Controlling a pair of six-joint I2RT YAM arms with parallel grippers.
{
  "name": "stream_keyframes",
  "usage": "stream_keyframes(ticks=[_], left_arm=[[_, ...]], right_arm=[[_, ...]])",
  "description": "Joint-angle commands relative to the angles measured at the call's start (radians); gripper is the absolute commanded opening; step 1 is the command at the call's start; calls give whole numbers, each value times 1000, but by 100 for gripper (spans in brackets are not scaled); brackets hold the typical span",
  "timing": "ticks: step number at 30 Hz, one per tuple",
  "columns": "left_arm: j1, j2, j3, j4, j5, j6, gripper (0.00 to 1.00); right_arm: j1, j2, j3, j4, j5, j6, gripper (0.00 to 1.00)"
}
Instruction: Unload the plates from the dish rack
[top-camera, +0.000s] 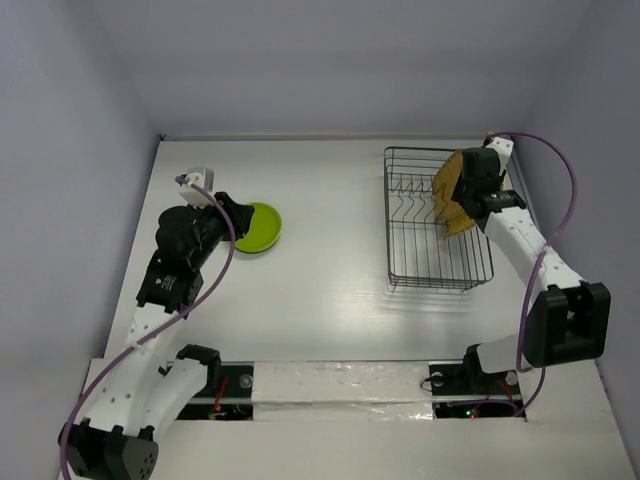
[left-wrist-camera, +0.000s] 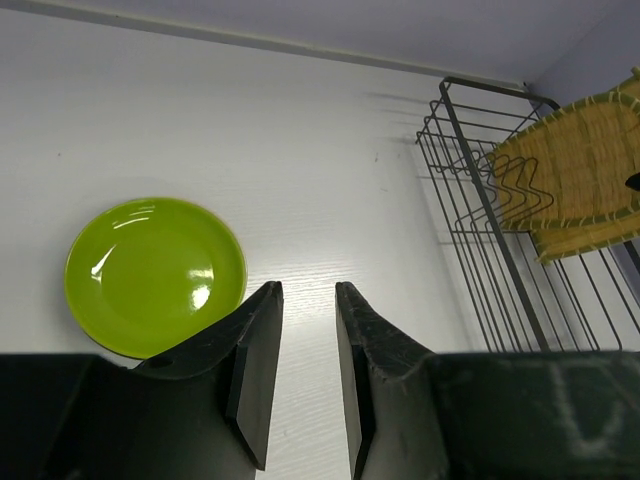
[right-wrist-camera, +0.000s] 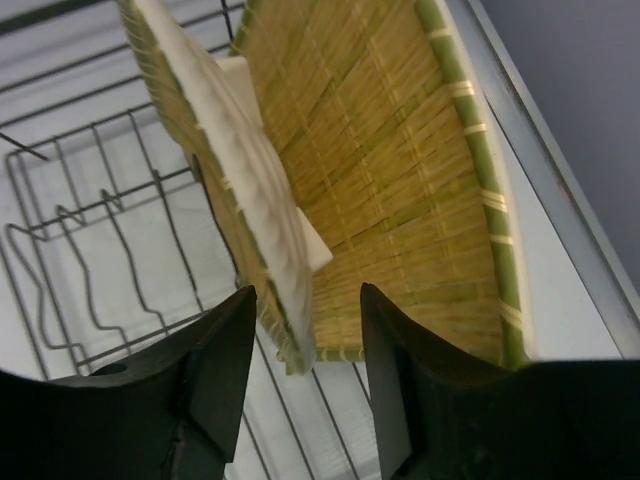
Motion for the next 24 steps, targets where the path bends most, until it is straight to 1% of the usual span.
stream_keyframes(ticks=[1, 4, 5, 7, 11, 15, 16, 24], left_arm=[[6, -4, -7, 42, 5, 3, 25], [6, -10, -9, 42, 6, 3, 26], [6, -11, -9, 43, 9, 5, 26], [6, -14, -9, 43, 14, 3, 26], [6, -18, -9, 43, 28, 0, 26], [6, -25, -9, 42, 34, 0, 27], [6, -28, -9, 43, 37, -1, 27], [6, -37, -10, 43, 46, -3, 27]], right_arm=[[-13, 32, 52, 52, -7, -11, 49], [-13, 51, 58, 68, 11, -12, 33], [-13, 52, 63, 68, 16, -15, 26], [-13, 49, 69, 66, 28, -20, 21], [-13, 45, 107, 31, 39, -30, 6], [-4, 9, 147, -4, 60, -58, 1], [-4, 5, 181, -18, 65, -64, 0], [53, -12, 331, -174, 166, -142, 0]])
